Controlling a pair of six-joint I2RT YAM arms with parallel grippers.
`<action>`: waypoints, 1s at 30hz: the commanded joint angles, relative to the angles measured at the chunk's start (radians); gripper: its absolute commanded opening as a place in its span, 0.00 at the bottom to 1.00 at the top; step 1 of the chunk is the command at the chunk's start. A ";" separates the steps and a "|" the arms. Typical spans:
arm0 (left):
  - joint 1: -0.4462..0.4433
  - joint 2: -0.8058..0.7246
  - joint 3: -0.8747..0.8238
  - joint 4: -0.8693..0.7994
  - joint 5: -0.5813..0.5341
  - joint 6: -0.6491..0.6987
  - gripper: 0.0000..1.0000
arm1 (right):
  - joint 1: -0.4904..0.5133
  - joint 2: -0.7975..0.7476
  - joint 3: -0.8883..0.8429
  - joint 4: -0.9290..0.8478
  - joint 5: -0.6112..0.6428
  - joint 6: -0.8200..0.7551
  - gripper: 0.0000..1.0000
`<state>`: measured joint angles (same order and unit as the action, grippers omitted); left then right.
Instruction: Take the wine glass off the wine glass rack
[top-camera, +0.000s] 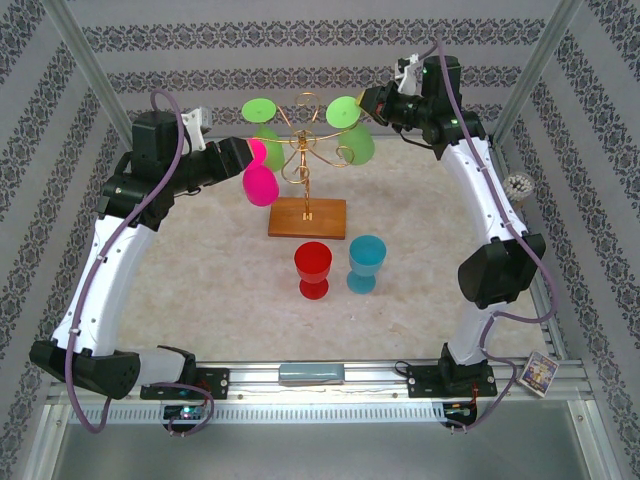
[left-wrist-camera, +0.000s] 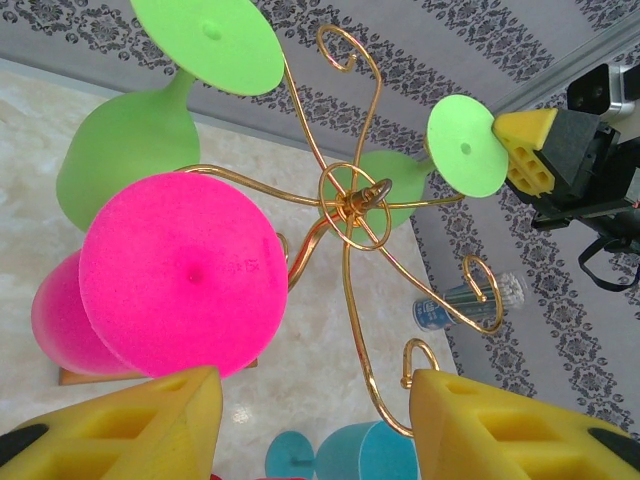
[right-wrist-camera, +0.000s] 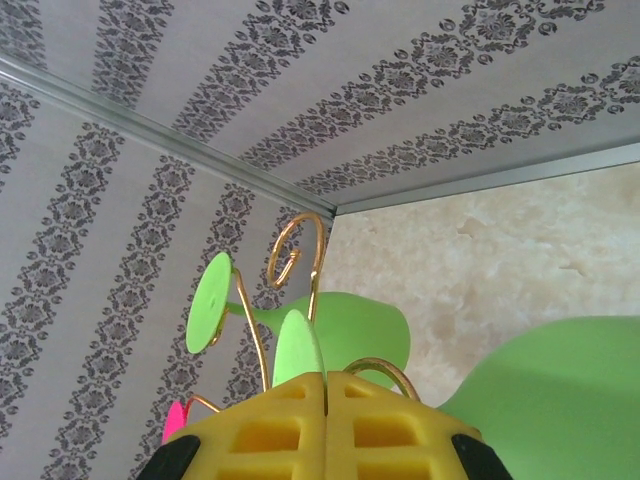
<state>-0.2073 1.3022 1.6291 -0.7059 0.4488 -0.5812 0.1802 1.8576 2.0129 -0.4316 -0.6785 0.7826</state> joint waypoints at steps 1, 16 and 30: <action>0.013 -0.017 -0.006 0.039 0.015 -0.007 0.53 | -0.015 -0.043 -0.023 0.044 -0.009 0.028 0.00; 0.014 -0.007 -0.007 0.043 0.014 -0.009 0.53 | -0.035 -0.066 -0.090 0.132 -0.044 0.087 0.00; 0.014 -0.013 -0.015 0.048 0.015 -0.011 0.53 | -0.011 -0.088 -0.129 0.164 -0.076 0.105 0.00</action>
<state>-0.2073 1.3022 1.6272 -0.7017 0.4488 -0.5842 0.1539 1.8008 1.8889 -0.3027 -0.7242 0.8700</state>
